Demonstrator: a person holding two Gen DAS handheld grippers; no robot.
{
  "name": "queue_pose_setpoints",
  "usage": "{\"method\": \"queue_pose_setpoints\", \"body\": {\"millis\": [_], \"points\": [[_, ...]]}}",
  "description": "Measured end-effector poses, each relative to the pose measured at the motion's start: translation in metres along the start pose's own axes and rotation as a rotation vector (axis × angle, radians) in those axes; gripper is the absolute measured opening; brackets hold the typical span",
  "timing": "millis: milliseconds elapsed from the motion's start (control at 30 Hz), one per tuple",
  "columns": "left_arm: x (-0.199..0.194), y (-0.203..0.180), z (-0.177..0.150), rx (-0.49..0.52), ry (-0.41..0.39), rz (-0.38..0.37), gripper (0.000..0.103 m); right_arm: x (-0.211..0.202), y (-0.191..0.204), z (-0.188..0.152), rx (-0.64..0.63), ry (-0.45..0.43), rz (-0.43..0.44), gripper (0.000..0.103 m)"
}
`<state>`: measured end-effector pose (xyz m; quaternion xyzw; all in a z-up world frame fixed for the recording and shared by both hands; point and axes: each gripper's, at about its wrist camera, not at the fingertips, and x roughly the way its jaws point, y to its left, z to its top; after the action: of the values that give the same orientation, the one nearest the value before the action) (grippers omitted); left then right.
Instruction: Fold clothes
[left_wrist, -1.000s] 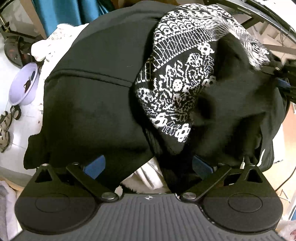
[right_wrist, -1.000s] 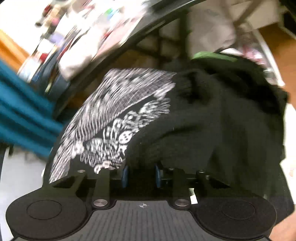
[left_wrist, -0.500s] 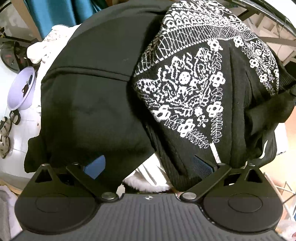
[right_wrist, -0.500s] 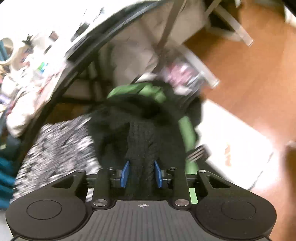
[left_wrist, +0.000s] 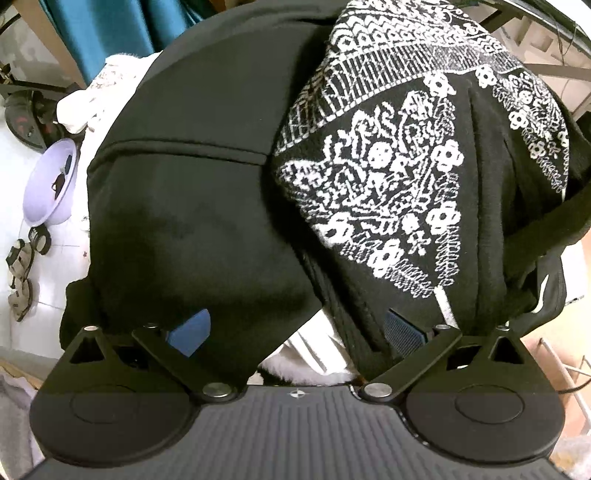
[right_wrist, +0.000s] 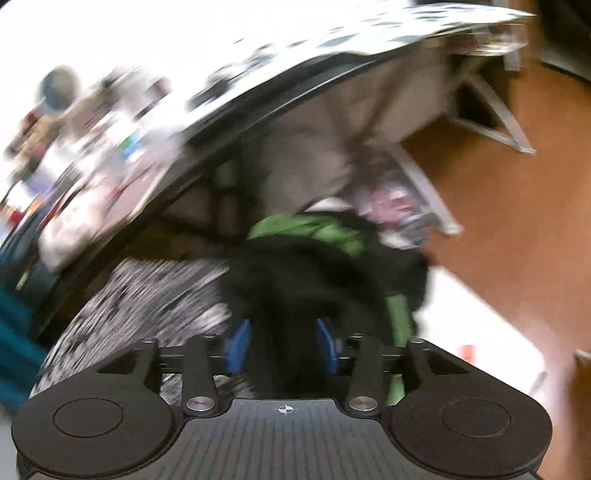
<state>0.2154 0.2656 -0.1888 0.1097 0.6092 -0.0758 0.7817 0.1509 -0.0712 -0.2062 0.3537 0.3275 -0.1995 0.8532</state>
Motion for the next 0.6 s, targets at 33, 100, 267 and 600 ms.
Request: {"method": "queue_pose_setpoints", "body": {"millis": [33, 100, 267, 600], "points": [[-0.001, 0.003, 0.000, -0.012, 0.000, 0.006, 0.102, 0.006, 0.006, -0.001, -0.006, 0.017, 0.016, 0.049], [-0.002, 0.010, -0.001, -0.037, 0.000, 0.017, 0.102, 0.022, 0.016, 0.002, 0.025, 0.045, 0.035, 0.053], [-0.004, 0.025, -0.004, -0.099, 0.000, 0.046, 0.102, 0.077, 0.034, 0.008, 0.033, 0.149, 0.062, 0.055], [-0.013, 0.062, -0.010, -0.264, -0.028, 0.069, 0.102, 0.082, 0.082, 0.034, 0.051, 0.254, 0.285, 0.010]]}}
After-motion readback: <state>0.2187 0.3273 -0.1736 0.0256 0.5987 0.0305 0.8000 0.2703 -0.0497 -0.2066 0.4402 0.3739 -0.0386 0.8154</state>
